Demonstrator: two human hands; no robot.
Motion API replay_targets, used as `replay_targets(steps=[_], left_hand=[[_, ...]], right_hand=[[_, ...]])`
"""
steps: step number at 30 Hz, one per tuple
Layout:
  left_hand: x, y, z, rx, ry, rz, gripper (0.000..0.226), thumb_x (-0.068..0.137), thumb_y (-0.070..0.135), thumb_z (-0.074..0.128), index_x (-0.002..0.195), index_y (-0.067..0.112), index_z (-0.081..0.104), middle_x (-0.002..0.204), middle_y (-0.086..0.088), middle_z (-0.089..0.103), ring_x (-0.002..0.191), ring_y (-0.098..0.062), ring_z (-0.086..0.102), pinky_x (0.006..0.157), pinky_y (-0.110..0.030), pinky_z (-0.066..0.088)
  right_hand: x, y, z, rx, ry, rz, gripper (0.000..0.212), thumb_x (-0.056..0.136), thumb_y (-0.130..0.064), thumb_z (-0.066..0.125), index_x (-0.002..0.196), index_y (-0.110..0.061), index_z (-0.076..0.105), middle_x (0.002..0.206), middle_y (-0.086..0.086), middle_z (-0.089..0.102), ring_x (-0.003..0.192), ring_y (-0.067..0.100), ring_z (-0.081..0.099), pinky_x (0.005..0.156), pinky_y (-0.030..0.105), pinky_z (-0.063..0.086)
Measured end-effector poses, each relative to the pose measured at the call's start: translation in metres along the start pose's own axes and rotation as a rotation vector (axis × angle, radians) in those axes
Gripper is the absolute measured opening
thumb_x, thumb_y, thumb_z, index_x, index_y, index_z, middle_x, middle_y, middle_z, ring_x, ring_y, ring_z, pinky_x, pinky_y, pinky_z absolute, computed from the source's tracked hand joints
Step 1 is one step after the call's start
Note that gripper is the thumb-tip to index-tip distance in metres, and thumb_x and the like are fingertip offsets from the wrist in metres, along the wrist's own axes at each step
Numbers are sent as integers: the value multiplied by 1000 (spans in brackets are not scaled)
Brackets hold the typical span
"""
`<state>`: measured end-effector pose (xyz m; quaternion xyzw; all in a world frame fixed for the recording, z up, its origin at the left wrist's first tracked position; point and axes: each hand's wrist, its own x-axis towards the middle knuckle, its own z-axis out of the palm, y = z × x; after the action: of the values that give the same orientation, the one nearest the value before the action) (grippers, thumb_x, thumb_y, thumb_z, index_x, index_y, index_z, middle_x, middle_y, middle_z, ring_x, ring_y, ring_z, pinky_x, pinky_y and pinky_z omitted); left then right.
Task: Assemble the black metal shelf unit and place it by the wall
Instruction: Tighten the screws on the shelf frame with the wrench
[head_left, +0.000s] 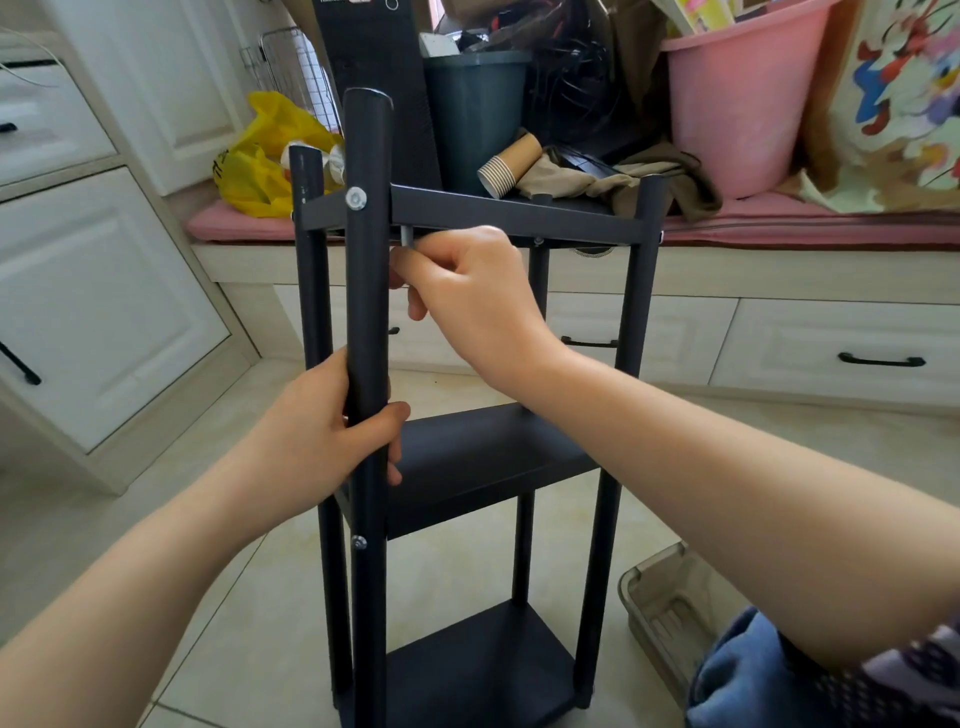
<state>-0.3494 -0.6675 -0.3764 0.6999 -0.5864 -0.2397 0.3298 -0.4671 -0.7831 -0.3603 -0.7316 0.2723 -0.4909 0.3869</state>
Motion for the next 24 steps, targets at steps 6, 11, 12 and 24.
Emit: replay_targets(steps=[6,11,12,24], left_hand=[[1,-2,-2,11,-3,-9,19,98,13,60,87,11,45,66,-7,71,62,-22,74,56,-26,56],[1,-2,-2,15,3,-15,19,98,12,60,87,10,45,66,-8,71,61,-22,73,55,-23,57],[1,-1,-2,16,4,-14,19,98,12,60,87,10,45,65,-8,71,60,-22,73,55,-22,57],[3,-2,-2,23,-3,-13,20,98,12,59,87,10,44,66,-9,72,61,-23,74,54,-24,57]], right_hand=[[-4,2,4,-47,7,-34,32,99,-9,56,70,-9,70,72,7,72,50,-6,56,57,7,40],[-2,6,11,-69,40,-32,29,99,-9,55,76,-5,72,63,-5,65,54,-9,55,61,5,40],[-1,7,13,-73,49,-36,28,99,-9,56,78,-3,73,65,-4,65,54,-9,55,62,6,41],[8,18,29,-29,142,-84,23,99,-8,56,82,-5,71,70,-5,65,60,-3,56,68,14,47]])
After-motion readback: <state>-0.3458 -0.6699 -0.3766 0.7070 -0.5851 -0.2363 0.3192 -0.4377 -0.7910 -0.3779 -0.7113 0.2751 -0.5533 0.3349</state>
